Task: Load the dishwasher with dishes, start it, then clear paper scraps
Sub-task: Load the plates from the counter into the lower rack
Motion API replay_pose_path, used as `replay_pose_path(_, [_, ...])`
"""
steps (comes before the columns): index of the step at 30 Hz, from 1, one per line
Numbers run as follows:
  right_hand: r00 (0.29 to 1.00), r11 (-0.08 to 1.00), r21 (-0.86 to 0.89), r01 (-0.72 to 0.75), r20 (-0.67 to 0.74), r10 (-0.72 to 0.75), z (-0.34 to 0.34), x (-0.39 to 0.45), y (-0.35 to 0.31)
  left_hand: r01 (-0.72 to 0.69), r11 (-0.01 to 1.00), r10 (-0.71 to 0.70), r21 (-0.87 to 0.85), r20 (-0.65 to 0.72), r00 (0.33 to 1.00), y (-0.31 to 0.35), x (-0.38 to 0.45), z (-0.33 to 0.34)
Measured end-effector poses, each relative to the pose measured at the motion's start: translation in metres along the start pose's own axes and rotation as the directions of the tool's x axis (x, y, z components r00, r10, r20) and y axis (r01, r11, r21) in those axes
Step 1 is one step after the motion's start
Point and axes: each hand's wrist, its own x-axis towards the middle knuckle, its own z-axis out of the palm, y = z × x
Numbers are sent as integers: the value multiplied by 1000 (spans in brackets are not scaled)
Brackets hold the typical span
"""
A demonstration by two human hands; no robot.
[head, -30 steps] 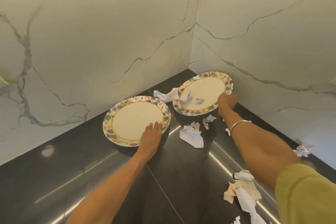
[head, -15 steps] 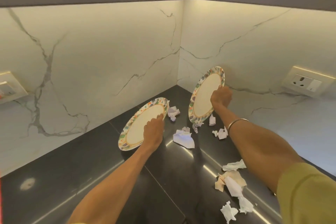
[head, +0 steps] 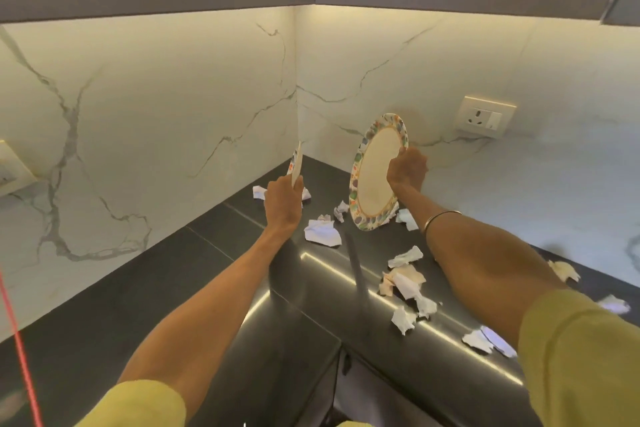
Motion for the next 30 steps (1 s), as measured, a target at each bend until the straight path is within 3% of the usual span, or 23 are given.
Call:
replay_pose_path(13, [997, 994, -106, -7, -77, -2, -75, -89, 52, 20, 988, -10, -150, 65, 998, 24, -102, -16])
replay_pose_path(30, [999, 996, -79, 37, 31, -35, -182, -197, 107, 27, 992, -20, -120, 55, 998, 80, -248, -36])
